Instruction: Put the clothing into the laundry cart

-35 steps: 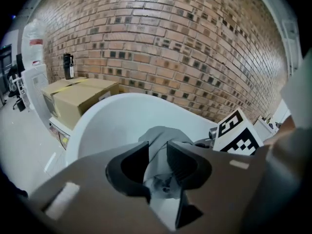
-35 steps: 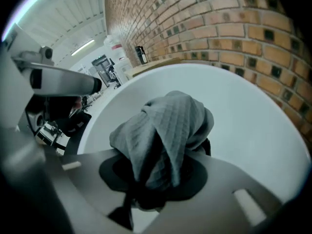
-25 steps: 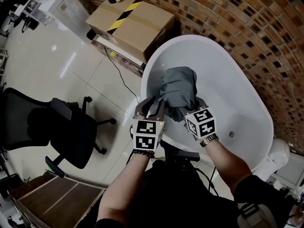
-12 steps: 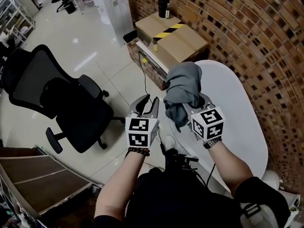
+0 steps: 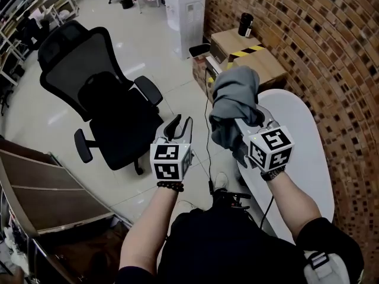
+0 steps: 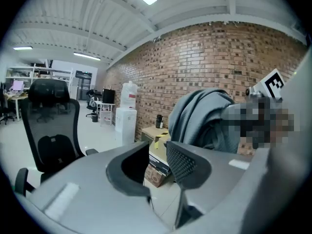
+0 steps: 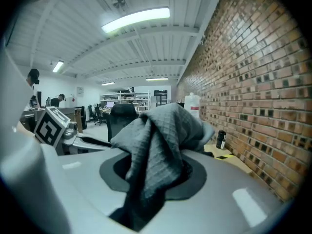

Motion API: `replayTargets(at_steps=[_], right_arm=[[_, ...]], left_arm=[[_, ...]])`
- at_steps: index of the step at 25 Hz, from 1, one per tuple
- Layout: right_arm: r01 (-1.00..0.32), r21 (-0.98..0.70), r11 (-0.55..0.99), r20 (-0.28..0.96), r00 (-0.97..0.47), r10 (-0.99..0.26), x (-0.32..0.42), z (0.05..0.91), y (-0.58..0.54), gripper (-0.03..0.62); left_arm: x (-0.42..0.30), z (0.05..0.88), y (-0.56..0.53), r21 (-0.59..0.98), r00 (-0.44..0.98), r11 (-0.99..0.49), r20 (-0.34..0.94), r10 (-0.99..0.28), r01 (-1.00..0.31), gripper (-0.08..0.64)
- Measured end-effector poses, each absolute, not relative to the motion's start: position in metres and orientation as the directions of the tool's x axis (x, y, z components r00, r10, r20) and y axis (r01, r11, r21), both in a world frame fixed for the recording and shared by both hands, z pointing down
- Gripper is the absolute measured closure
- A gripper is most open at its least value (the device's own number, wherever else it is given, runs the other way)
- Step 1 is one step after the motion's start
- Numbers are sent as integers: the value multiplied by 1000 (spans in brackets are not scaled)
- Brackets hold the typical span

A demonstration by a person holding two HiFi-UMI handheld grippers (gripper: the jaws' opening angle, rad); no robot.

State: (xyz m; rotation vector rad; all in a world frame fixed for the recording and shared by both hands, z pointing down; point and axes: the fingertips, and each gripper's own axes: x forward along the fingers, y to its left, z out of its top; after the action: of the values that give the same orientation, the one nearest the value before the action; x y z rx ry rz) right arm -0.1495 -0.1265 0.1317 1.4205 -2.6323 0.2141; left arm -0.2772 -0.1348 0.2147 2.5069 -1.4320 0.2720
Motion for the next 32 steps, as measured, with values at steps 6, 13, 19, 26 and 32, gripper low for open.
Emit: replayTargets(at_steps=[6,13,19,26,32], right_arm=[[-786,-43,617,137,-616,-776,-219,82,-93,465],[-699,-37,714,107,-713,-693,-297,57,-67,465],[-606,-38,795,114,-793,-599,-367,54,-44,465],[-492,-32,870,128,-865,-485,-433,57,-22,463],[-379,-18,925,126,-919,-373,-484,49,-5,463]], left_arm=[[-350,174,-92,106,430,-416,228,-874,-903,448],[-419,143,-53,96,332,-320,186,-925,-943,448],[-477,133,-20,84,230,-218,179,-957,-972,448],[-533,117,13,83,107,-95,153,-983,-992,448],[-572,112,35,80,8,3,140,-990,-997,448]])
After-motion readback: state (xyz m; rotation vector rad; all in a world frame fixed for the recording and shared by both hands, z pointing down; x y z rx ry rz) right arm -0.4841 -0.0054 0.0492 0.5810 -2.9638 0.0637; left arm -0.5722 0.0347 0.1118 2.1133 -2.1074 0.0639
